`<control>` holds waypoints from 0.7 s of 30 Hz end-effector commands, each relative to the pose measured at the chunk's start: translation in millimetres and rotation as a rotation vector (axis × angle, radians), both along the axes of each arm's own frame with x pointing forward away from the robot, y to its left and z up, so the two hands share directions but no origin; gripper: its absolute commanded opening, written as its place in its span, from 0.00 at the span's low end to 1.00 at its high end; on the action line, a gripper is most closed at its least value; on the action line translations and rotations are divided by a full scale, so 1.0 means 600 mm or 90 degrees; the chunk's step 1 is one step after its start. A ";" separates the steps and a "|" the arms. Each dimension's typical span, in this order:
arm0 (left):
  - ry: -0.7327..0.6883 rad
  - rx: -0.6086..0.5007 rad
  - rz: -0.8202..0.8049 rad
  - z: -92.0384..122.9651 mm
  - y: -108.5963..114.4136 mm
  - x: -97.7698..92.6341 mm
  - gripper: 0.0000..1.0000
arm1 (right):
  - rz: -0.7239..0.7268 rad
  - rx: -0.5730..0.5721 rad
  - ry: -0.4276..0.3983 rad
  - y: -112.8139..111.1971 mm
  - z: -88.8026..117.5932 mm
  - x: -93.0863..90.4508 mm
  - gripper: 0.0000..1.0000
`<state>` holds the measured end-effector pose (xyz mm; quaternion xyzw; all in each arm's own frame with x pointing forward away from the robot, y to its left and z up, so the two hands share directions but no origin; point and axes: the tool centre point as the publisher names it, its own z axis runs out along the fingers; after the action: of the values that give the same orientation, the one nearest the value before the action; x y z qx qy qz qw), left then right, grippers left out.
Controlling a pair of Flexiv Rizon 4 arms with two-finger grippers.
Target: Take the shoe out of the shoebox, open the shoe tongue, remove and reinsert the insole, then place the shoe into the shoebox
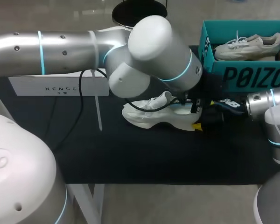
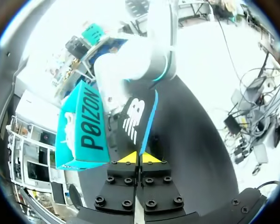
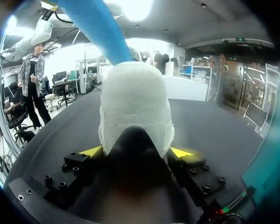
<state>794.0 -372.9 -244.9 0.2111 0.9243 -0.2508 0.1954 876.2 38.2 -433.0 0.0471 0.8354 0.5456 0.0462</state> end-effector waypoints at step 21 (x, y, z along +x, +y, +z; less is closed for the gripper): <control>0.417 -0.201 -0.122 0.306 0.013 -0.058 0.00 | -0.001 -0.002 -0.001 0.002 -0.006 0.001 0.00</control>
<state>745.7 -379.8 -62.5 0.1715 0.8766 -0.4478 -0.0401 876.2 38.2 -433.0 0.0471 0.8354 0.5456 0.0462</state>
